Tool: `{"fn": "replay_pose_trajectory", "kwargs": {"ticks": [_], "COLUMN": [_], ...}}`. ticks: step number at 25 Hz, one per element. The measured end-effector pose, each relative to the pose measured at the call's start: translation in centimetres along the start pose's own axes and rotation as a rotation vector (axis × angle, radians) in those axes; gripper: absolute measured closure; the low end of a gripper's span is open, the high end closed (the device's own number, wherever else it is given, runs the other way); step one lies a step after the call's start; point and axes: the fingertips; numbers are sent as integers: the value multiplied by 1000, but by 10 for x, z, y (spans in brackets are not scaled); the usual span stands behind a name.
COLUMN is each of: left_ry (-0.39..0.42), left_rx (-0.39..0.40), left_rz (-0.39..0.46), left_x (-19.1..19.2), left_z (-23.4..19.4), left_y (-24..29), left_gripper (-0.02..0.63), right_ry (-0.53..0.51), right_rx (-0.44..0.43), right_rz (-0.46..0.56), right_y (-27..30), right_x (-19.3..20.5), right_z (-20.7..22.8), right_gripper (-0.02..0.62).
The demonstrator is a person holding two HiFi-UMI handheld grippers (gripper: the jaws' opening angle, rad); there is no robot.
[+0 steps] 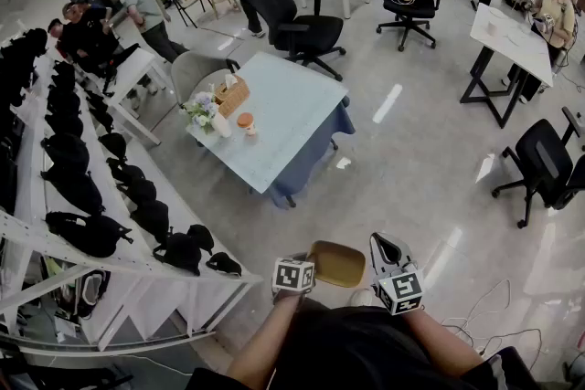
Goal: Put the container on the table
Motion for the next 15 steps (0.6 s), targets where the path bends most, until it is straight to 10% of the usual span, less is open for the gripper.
{"fn": "replay_pose_trajectory", "kwargs": {"ticks": [15], "left_ry": [5], "left_rx": [-14], "left_rz": [6], "left_x": [-20], "left_z": [22], "left_y": [4], "left_gripper": [598], "right_ry": [54], "right_rx": [-10], "right_rz": [31], "right_y": [-18], "right_x": [5], "right_z": [21], "right_gripper": [597]}}
Point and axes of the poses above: the fingertips, and each gripper's own axes: y forward along the fingers, z to its right, x out of its underside, and after that the axes turned 6 degrees about z, right-handed
